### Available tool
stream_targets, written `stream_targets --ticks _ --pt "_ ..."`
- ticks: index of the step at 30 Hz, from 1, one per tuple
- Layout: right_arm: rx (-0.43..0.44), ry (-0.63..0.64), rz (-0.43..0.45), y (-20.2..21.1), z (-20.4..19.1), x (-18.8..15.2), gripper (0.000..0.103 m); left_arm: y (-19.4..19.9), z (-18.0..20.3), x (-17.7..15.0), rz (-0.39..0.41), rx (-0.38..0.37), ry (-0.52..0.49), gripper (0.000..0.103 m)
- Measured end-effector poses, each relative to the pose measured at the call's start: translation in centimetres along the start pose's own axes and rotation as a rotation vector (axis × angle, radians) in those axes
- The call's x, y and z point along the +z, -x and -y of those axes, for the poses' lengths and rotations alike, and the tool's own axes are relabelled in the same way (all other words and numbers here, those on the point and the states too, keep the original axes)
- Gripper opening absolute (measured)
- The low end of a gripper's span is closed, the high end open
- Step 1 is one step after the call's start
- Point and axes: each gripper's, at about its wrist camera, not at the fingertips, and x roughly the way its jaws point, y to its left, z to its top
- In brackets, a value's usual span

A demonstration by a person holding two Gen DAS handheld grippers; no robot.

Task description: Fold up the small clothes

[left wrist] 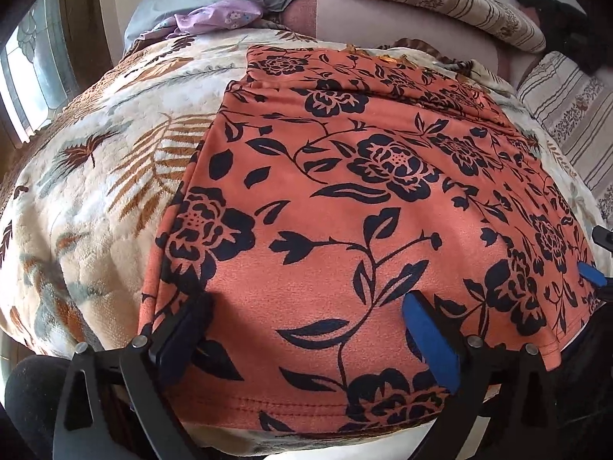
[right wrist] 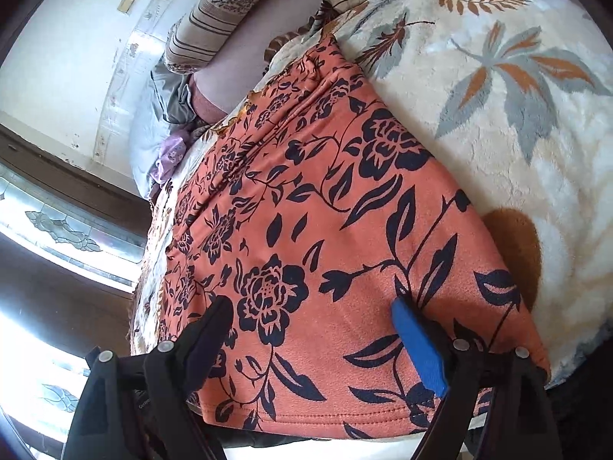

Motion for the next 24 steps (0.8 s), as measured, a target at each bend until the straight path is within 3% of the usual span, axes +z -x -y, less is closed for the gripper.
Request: stream_targets --ticks 3,8,12,14,16,21,24 --pt "-0.001 0.008 -0.001 0.0 0.0 0.0 0.087 0.4 -0.4 0.3 -0.003 -0.015 0.031 0.099" --pt "-0.007 0.005 0.001 0.0 0.0 0.0 0.087 2.1 -2.5 0.4 0.069 -0.030 0.166 0.099" --pt "-0.046 0.041 -0.002 -0.4 -0.6 -0.2 0.087 2.1 -4.0 0.1 0.053 -0.050 0.245 0.099" --pt "-0.061 0.047 -0.004 -0.5 -0.8 -0.2 0.088 1.0 -4.0 0.0 -0.012 -0.042 0.241 0.099" --pt "-0.074 0.049 -0.008 -0.6 -1.0 -0.2 0.088 1.6 -3.4 0.1 0.008 -0.019 0.207 0.099" --pt "-0.068 0.051 -0.012 -0.6 -0.9 -0.1 0.088 4.7 -3.1 1.4 0.101 -0.045 0.203 0.099" --pt "-0.050 0.052 -0.009 -0.5 -0.7 -0.2 0.088 4.4 -3.3 2.0 0.077 -0.037 0.204 0.099"
